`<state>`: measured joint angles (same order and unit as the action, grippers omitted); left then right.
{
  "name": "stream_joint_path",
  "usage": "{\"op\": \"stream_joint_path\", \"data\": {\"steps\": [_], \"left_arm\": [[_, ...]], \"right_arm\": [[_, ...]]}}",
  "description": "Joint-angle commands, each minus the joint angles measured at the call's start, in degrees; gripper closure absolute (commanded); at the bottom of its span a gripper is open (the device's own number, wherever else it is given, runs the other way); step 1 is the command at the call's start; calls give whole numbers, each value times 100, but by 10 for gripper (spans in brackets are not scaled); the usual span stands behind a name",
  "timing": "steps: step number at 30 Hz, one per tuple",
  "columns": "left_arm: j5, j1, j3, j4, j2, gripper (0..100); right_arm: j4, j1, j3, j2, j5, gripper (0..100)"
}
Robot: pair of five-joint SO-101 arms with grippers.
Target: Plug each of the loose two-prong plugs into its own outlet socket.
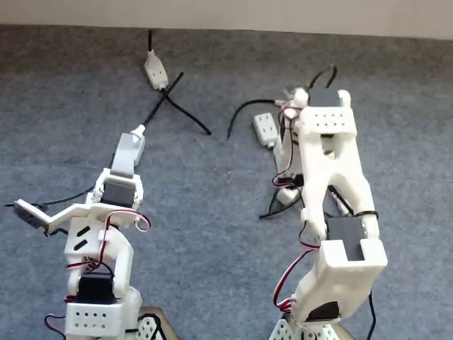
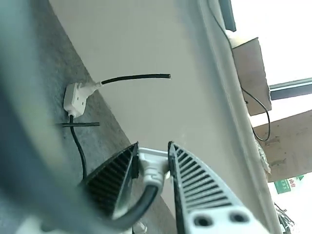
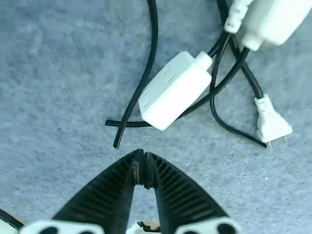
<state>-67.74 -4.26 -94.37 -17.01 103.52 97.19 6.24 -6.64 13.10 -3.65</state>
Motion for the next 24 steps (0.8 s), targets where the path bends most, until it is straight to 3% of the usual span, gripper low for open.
{"op": "stream_joint_path", "data": {"steps": [1, 6, 12, 19, 24], "left_arm": [[668, -66, 576, -26, -4, 991], [976, -66, 1156, -9, -681, 991], [976, -110, 3723, -88, -3916, 991], [1002, -330, 7371, -2576, -7459, 992], [1029, -426, 9103, -4123, -9095, 992]], "right_arm": [[-330, -84, 426, -356, 35, 991], [-945, -84, 1209, -356, 62, 991], [-1851, -75, 2193, -356, 79, 991], [-2949, -48, 3116, -356, 79, 991], [-3864, -40, 3618, -347, 88, 991]]}}
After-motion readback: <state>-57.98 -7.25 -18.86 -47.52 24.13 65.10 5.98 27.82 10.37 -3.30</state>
